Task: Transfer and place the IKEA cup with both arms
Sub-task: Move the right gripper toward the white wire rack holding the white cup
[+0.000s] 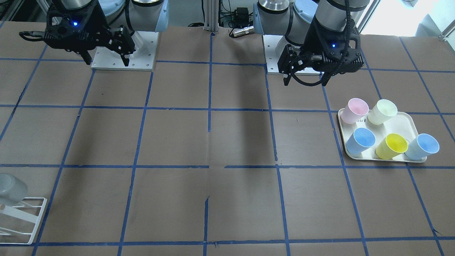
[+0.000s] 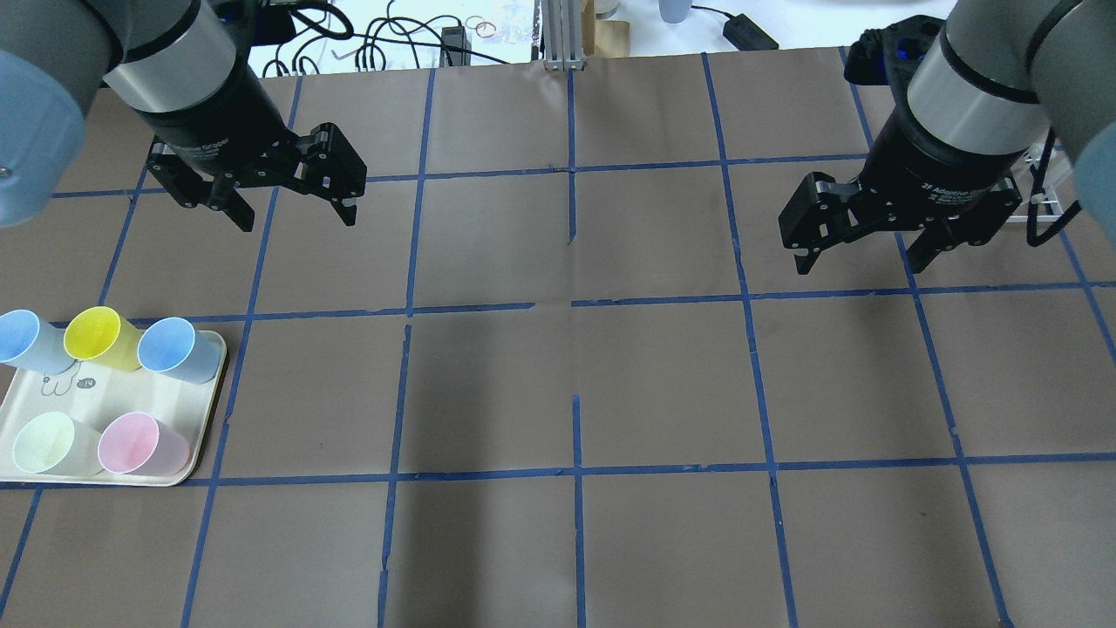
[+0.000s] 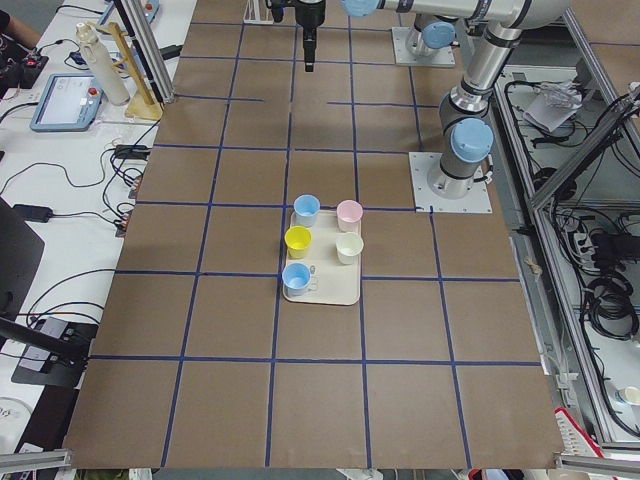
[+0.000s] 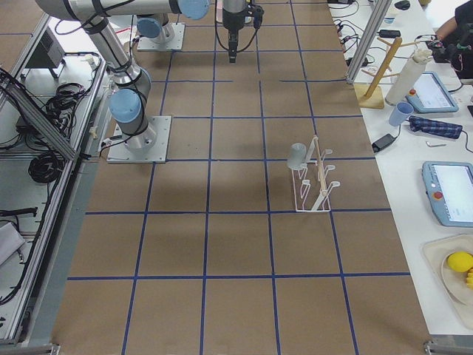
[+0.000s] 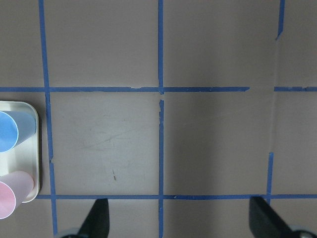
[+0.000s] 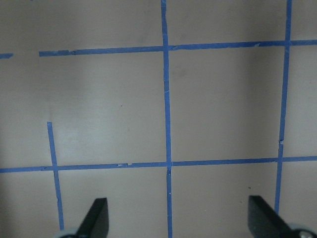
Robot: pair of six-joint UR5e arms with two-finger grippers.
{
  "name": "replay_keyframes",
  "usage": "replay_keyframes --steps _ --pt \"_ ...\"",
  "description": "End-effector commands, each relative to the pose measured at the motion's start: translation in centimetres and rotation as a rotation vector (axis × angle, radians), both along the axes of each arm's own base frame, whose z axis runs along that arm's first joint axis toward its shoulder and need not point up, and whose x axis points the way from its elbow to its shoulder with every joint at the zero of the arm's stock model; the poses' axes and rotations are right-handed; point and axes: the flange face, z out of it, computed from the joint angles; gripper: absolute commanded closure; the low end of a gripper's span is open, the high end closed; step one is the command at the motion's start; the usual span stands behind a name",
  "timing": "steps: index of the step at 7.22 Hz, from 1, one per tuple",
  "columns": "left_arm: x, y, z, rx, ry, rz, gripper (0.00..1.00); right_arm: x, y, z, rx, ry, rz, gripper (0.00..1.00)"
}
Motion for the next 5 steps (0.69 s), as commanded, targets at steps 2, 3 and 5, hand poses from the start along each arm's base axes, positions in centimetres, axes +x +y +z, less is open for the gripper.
replay_keyframes --steps 2,3,5 --pt "0.0 0.0 -0.1 0.002 0.003 0.0 0.0 -4.1 -1.7 -0.4 -0.002 0.0 -0.08 0.0" --pt "0.2 -0.1 0.0 -0.001 0.004 0.005 0.0 -5.6 -2.9 -0.6 -0.036 0.004 -0.075 0.0" --pt "0.3 -0.2 -0.1 0.002 0.006 0.006 0.0 -9.8 -5.8 -1.6 -0.075 0.033 -0.04 0.0"
